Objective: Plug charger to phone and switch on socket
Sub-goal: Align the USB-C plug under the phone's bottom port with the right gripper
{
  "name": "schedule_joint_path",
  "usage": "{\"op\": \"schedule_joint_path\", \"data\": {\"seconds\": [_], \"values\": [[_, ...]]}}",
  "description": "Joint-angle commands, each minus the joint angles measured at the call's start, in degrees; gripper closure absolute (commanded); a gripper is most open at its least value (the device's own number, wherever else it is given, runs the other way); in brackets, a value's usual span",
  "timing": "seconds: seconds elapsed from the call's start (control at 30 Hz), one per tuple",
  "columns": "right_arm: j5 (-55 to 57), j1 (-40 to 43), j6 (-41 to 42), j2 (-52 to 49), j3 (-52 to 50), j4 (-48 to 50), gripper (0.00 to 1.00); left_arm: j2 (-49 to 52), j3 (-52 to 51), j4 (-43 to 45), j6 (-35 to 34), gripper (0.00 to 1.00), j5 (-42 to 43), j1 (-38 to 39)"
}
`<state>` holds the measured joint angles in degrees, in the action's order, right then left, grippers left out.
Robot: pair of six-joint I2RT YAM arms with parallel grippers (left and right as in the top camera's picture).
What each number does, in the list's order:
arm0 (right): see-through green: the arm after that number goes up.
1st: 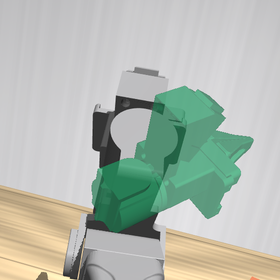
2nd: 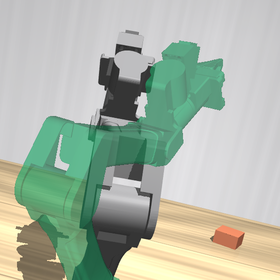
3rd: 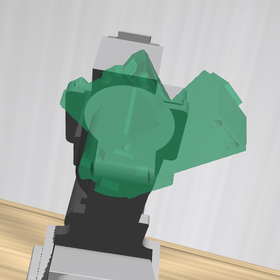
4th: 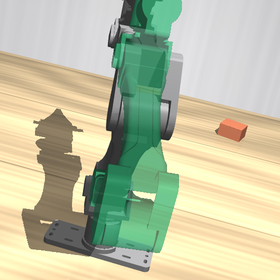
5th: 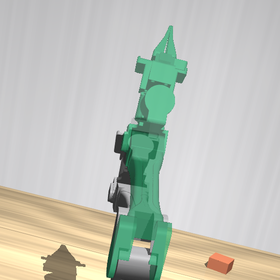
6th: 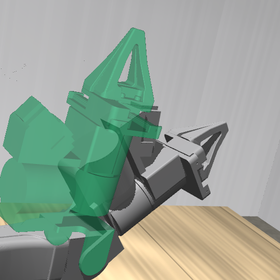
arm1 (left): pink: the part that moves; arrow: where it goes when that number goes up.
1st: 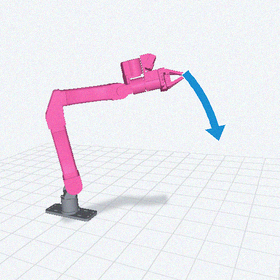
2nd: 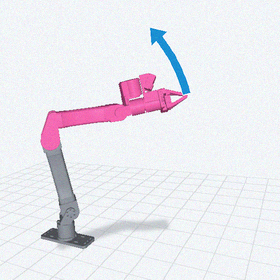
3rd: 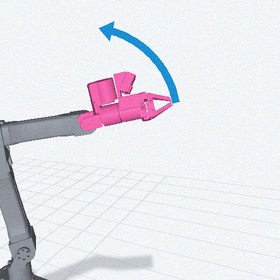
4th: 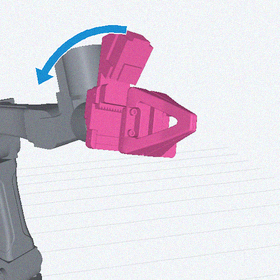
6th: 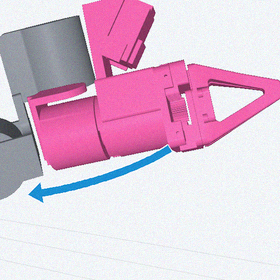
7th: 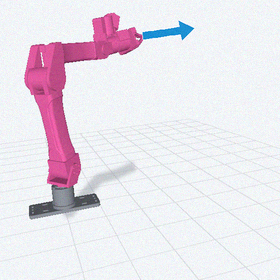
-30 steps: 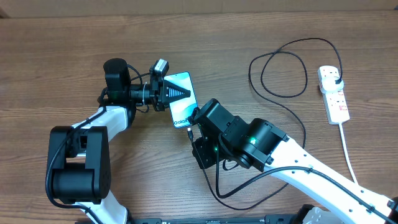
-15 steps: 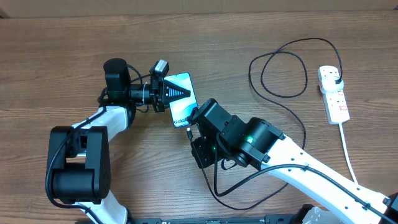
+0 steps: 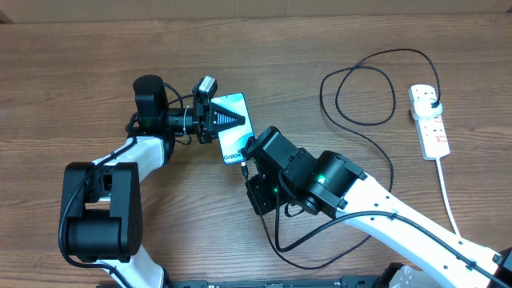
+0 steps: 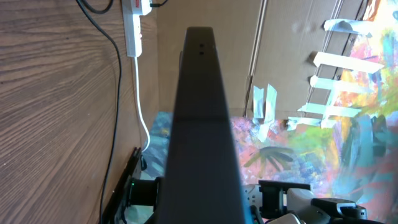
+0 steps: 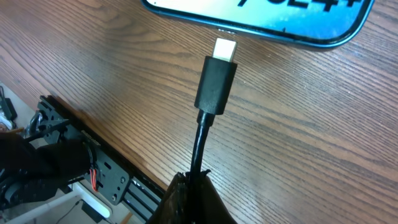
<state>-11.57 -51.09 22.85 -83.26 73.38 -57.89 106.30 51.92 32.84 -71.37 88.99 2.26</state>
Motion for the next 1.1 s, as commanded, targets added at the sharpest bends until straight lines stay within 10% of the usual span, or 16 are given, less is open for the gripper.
{"op": "schedule_joint_path", "data": {"seconds": [0.0,1.07], "values": [[0.63,-0.28,-0.37,-0.24,-0.59,0.76,0.96,-0.24,1.75,0.46,1.77,0.96,1.66,0.02],[0.59,-0.28,-0.35,-1.31,-0.59,0.87,0.96,-0.24,1.75,0.46,5.22,0.96,1.66,0.00]]}}
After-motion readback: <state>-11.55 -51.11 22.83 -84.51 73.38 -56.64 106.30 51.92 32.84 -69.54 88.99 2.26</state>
